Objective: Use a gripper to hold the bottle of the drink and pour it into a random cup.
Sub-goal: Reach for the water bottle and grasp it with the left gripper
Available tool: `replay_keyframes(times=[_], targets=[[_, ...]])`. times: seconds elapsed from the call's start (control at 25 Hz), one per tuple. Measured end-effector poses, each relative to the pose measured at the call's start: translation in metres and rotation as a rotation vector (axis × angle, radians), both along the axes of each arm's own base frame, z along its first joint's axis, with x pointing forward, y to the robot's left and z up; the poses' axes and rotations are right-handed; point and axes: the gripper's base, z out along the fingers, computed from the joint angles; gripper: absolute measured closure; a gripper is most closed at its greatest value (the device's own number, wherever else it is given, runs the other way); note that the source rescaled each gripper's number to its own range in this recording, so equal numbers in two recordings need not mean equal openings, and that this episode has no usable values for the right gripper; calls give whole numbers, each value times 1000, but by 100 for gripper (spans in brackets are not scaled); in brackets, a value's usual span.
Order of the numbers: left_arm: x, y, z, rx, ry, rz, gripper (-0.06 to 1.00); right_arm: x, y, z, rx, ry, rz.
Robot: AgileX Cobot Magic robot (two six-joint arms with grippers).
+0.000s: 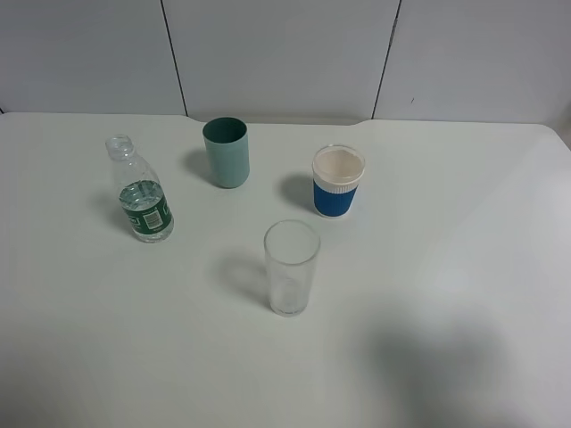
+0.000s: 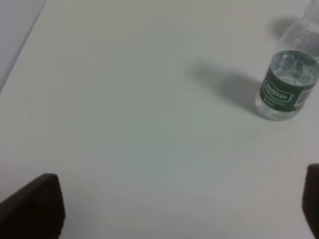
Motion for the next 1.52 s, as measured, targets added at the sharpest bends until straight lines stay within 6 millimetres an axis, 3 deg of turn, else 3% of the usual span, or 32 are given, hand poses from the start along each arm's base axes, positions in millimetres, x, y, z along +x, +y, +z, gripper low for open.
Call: replay_keyframes(times=[1.52], targets=[[0,0,0,0,0,0,-6,0,0,0,0,0,0]])
